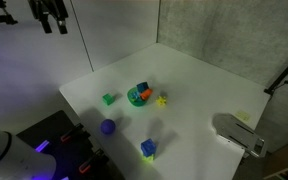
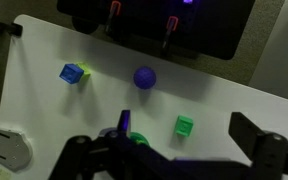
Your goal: Take the cube out of the bowl and put it on the table
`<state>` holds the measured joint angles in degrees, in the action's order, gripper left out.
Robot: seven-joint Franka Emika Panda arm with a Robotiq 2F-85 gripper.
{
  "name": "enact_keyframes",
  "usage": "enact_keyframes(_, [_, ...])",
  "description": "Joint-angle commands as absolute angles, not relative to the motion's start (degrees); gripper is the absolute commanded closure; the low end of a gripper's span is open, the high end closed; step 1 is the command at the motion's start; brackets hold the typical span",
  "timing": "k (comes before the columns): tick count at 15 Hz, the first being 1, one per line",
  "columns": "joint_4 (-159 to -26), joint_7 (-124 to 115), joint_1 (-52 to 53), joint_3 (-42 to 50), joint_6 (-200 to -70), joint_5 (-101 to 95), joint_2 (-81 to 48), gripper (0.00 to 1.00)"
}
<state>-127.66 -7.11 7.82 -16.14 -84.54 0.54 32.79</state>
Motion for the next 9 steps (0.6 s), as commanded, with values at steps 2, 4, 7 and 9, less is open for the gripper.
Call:
enact_keyframes(2, [-125.7,-8.09,8.15,-15.17,-90.51,-0.37,28.18,0.0])
enact_keyframes(4, [-125.57,-8.15,7.86,-14.73,-94.02,-0.59,26.24,0.0])
enact_keyframes(7, [-125.47,-8.37,7.08,-13.81,-99.29,-1.47,22.74,0.0])
enact_keyframes(9, [-125.71,-8.73,6.56,-13.17,-102.9,-2.56,20.53,0.0])
